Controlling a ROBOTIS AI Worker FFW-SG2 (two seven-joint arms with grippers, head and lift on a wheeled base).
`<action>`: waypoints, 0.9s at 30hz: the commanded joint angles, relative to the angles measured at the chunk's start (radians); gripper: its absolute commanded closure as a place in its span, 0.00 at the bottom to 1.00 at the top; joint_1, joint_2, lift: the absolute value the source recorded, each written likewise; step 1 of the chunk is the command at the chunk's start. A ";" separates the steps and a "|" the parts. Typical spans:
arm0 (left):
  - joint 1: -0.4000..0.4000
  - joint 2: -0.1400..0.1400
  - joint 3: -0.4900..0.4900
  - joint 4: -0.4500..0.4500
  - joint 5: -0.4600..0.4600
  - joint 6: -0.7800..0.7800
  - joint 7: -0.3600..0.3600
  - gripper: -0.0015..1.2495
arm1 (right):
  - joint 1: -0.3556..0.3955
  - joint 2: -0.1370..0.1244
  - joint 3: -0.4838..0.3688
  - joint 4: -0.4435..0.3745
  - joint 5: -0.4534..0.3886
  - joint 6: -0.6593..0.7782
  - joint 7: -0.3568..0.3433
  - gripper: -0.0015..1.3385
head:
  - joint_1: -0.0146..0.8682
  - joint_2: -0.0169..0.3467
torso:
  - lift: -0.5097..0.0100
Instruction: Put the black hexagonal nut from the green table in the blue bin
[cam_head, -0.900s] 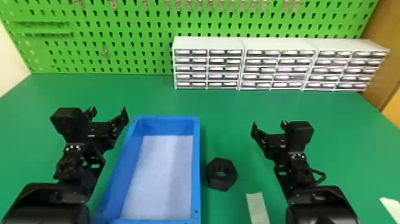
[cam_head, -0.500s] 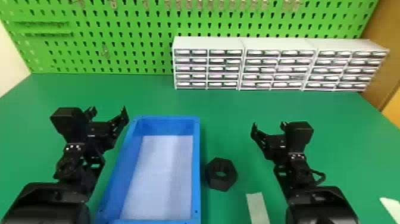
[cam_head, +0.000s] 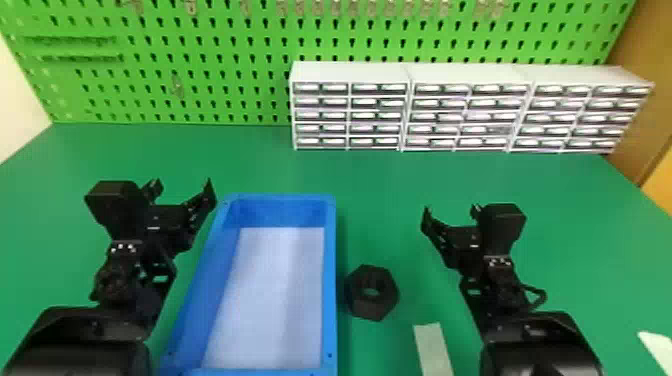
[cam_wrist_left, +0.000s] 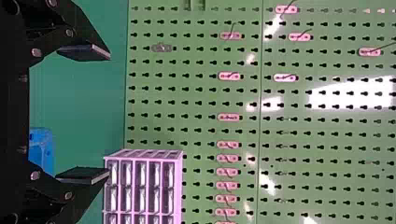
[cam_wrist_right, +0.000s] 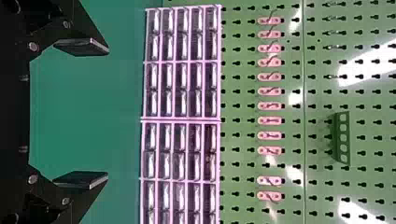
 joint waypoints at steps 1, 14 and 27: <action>0.000 0.000 0.000 0.000 0.000 0.000 0.000 0.30 | 0.008 0.000 -0.001 -0.045 0.004 0.072 0.000 0.25 | 0.79 0.19 | 0.79; 0.000 0.000 0.002 0.000 0.000 0.000 0.000 0.30 | 0.009 0.000 0.007 -0.289 0.018 0.469 0.002 0.25 | 0.79 0.19 | 0.79; -0.003 0.000 -0.002 0.000 0.000 0.000 0.000 0.30 | -0.089 -0.040 0.102 -0.522 0.013 1.046 0.003 0.25 | 0.79 0.19 | 0.79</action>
